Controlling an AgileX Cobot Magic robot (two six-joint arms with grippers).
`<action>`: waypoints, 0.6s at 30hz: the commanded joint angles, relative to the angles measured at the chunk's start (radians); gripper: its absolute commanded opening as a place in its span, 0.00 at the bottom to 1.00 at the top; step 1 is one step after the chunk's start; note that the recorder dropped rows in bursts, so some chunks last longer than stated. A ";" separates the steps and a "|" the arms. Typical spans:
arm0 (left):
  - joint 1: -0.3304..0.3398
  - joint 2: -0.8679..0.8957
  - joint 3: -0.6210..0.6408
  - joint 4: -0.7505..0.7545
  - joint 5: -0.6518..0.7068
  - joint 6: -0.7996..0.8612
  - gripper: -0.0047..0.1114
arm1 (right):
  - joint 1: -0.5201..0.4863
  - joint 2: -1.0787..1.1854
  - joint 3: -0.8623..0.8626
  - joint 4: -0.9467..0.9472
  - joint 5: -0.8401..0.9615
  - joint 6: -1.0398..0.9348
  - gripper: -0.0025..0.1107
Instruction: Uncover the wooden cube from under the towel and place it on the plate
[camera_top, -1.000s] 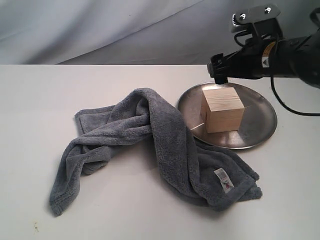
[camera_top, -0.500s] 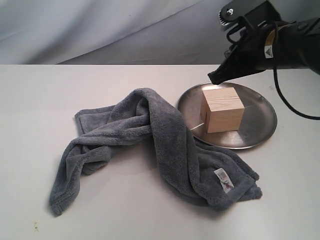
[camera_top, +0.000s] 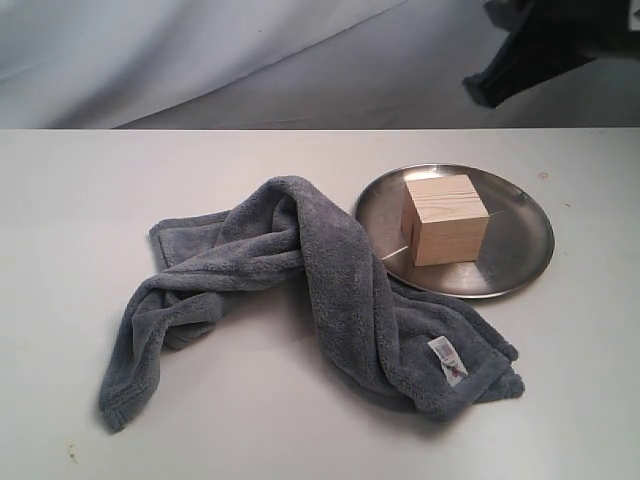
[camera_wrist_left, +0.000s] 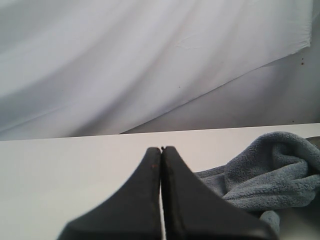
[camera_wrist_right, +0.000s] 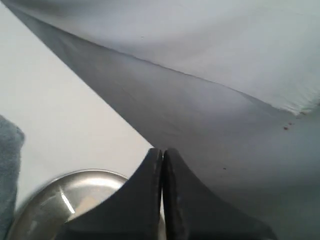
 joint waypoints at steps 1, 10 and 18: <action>0.002 -0.004 0.004 -0.002 -0.011 -0.002 0.04 | -0.180 -0.135 0.049 0.202 -0.036 -0.188 0.02; 0.002 -0.004 0.004 -0.002 -0.011 -0.002 0.04 | -0.391 -0.612 0.399 0.497 -0.222 -0.353 0.02; 0.002 -0.004 0.004 -0.002 -0.011 -0.002 0.04 | -0.391 -0.932 0.634 0.610 -0.233 -0.395 0.02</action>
